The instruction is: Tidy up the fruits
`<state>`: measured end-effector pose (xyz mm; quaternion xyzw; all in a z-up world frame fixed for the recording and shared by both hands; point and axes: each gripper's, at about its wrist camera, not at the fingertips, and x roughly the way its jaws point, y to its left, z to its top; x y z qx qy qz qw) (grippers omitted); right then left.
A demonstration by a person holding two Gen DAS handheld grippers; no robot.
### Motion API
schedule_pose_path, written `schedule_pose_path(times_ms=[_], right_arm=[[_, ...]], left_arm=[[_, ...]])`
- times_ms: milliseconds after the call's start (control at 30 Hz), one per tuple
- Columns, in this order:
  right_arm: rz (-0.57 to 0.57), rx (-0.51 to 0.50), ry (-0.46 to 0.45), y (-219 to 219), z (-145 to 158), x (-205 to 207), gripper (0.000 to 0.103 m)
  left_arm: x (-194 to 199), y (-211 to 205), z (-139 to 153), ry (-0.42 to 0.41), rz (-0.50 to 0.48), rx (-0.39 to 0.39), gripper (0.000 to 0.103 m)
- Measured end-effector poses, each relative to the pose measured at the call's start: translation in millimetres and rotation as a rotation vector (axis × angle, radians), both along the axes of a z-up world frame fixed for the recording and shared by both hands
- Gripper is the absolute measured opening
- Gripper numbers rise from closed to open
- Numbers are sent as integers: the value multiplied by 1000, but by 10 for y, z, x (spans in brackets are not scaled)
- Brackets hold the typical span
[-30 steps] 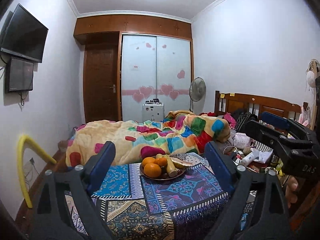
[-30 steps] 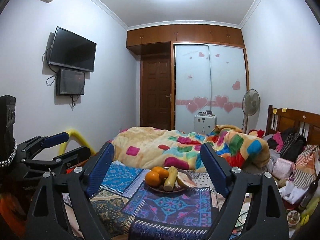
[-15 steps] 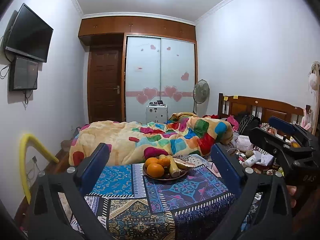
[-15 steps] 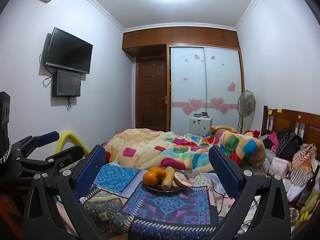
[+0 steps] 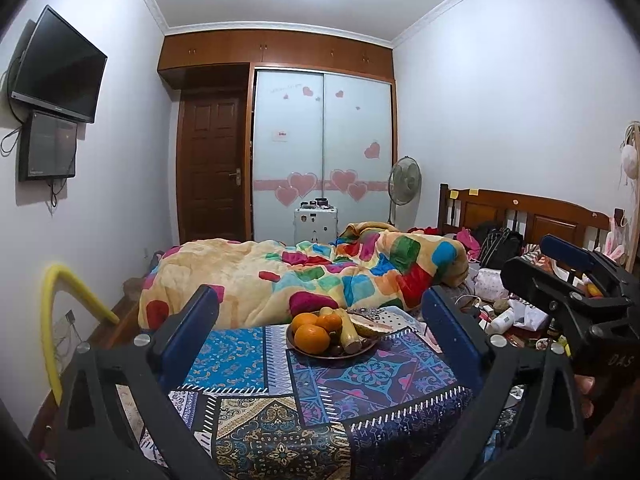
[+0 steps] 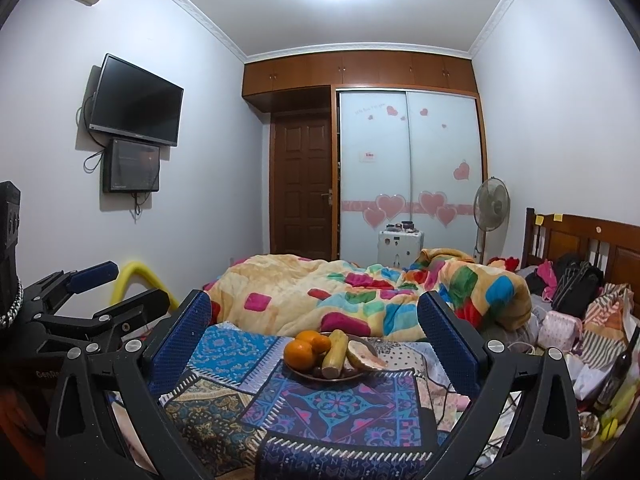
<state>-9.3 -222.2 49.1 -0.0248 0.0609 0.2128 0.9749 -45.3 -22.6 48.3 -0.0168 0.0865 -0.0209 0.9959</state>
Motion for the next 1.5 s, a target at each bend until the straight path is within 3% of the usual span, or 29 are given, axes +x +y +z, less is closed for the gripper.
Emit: schedule_pose_path(times_ms=[1500], right_arm=[[-7,16,4,-19,44,-24,103]], left_arm=[[-16,-53,4,-10,-30,22,103]])
